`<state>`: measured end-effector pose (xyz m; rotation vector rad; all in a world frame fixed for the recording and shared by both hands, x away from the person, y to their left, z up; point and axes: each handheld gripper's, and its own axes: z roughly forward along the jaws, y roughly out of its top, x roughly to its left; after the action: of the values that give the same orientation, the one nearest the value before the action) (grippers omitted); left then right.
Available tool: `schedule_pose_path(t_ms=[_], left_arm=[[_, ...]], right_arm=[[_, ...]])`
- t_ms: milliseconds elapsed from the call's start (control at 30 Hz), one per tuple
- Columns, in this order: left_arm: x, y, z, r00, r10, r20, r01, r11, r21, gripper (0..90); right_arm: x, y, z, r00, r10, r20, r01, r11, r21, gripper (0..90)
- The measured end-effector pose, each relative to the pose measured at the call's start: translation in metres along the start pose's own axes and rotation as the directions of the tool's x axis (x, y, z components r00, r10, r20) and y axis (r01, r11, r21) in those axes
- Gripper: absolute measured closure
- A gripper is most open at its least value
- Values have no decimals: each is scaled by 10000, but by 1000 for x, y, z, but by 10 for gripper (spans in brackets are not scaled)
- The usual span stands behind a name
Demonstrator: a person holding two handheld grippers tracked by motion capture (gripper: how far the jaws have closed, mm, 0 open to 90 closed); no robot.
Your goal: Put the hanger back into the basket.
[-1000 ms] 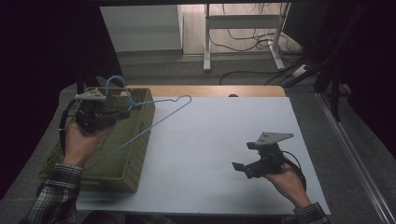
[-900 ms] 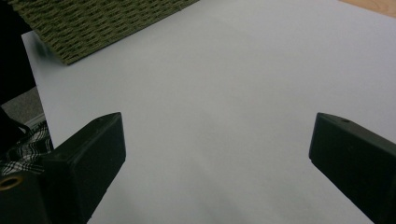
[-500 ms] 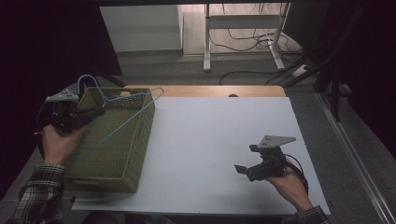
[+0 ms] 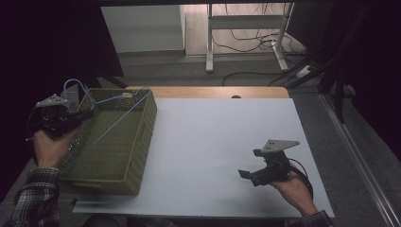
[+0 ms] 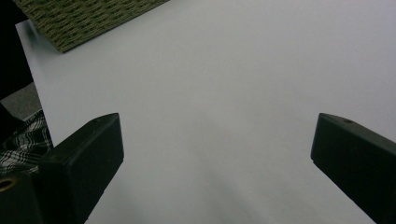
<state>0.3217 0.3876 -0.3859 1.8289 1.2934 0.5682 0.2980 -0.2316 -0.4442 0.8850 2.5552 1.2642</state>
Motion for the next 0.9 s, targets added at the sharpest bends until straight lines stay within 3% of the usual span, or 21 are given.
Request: schedule_pose_path(t_ms=[233,433,600,667,733,767,800,900], left_arm=[[7,-12,8,9998,-194,-92,196,9996,200,873],[7,-23,28,9996,-297,-19,298,9976,620,873],[7,-30,47,9989,-478,-10,475,9900,1325,871],[6,-32,53,9989,-378,-291,419,9868,1565,869],[7,-35,57,9982,-566,-193,591,9816,1817,862],[6,-36,57,9977,-564,-366,622,9810,1838,858],[6,-36,56,9973,-568,-458,641,9820,1775,832],[3,-34,48,9954,-674,-676,765,9867,1431,610]], right_arm=[[0,-3,2,10000,-27,-19,28,9999,153,20],[2,-5,6,9999,-100,-3,100,9994,317,20],[2,-7,7,10000,-91,32,90,9994,342,20],[2,-8,6,9999,-96,51,95,9994,326,20],[2,-9,6,10000,-37,67,35,9994,339,21],[2,-9,6,10000,13,71,-15,9994,343,22],[1,-10,6,10000,34,63,-36,9994,338,22],[0,-11,4,9997,180,145,-185,9993,327,17]])
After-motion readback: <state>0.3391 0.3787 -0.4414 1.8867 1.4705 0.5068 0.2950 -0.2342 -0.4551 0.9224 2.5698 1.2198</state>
